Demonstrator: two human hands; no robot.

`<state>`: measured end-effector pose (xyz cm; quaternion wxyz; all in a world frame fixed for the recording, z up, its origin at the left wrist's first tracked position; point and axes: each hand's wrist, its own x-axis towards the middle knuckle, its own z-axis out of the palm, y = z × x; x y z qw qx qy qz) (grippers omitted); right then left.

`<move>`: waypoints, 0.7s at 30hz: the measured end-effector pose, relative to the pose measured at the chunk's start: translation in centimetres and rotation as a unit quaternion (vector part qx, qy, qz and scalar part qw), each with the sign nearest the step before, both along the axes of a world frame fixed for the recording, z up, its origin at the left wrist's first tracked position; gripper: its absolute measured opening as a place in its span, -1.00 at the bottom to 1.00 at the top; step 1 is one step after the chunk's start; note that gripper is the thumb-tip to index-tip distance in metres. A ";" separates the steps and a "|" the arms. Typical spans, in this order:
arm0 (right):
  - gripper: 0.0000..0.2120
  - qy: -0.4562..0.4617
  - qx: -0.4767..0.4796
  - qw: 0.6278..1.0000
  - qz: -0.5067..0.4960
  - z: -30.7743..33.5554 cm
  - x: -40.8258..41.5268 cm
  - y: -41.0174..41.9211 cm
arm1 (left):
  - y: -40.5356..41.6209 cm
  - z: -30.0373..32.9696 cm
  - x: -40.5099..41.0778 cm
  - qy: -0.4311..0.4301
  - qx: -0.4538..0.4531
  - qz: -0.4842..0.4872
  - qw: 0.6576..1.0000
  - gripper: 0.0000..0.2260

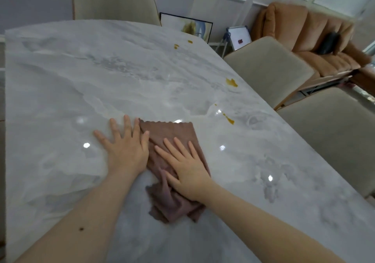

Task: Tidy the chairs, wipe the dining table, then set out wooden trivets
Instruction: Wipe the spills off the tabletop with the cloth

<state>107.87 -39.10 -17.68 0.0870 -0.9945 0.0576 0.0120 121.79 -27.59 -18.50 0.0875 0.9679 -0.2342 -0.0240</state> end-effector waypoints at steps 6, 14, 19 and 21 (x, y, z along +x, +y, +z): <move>-0.46 0.032 -0.007 0.997 -0.072 0.8 -3.6 -6.5 | 0.1 0.2 0.0 0.004 -0.006 0.003 1.000 -0.49; -0.52 0.021 0.006 0.986 -0.164 0.2 11.3 -8.1 | 0.1 -0.1 -0.2 -0.027 0.004 -0.003 1.000 -0.49; -0.53 0.001 0.001 0.997 -0.082 0.3 11.6 -3.4 | 0.3 -0.2 0.0 -0.020 0.014 -0.005 1.000 -0.49; -0.53 -0.008 -0.004 0.999 -0.039 0.4 7.7 -2.4 | 0.2 -0.1 0.1 -0.016 0.008 -0.004 1.000 -0.50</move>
